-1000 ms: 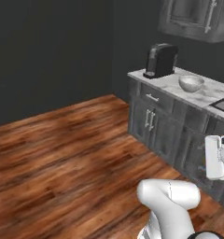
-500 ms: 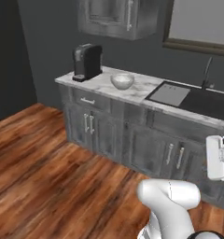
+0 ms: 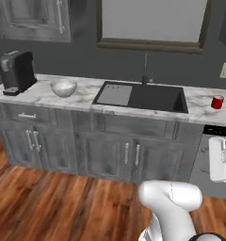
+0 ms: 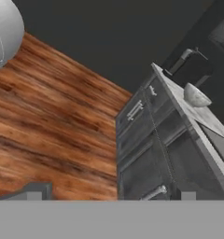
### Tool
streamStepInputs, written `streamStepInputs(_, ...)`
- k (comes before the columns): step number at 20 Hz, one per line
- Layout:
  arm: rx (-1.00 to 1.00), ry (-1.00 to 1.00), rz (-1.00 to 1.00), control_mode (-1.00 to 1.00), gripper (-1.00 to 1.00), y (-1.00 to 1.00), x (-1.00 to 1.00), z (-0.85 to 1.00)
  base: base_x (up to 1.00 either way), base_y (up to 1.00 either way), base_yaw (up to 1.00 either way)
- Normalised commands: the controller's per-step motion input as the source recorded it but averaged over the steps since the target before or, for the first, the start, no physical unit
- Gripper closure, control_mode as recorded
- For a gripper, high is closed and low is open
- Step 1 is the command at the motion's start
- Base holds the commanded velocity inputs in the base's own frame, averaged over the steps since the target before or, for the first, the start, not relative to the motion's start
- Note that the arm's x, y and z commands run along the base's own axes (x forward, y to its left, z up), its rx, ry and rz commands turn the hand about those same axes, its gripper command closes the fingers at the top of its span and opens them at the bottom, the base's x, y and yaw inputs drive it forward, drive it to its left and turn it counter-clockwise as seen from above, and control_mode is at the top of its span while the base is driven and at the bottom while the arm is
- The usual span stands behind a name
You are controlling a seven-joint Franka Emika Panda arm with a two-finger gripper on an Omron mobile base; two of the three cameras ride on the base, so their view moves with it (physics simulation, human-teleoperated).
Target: Clear the mugs and bowl far away from the sink.
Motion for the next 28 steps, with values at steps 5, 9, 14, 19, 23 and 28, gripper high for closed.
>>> streamStepInputs(5,0.00,0.00,0.00,1.00,-1.00,0.00,0.00,0.00,0.30,-0.33,-0.51)
streamStepInputs(9,0.00,0.00,0.00,1.00,-1.00,0.00,0.00,0.00,0.48,-0.34,-0.43)
streamStepInputs(14,0.00,0.00,0.00,1.00,-1.00,0.00,0.00,0.00,0.71,-0.21,-0.31)
streamStepInputs(19,0.00,0.00,0.00,1.00,-1.00,0.00,0.00,0.00,0.79,-0.16,-0.19)
streamStepInputs(23,0.00,0.00,0.00,1.00,-1.00,0.00,0.00,0.00,0.74,-0.11,-0.12)
streamStepInputs(28,0.00,0.00,0.00,1.00,-1.00,0.00,0.00,0.00,0.67,-0.06,-0.11)
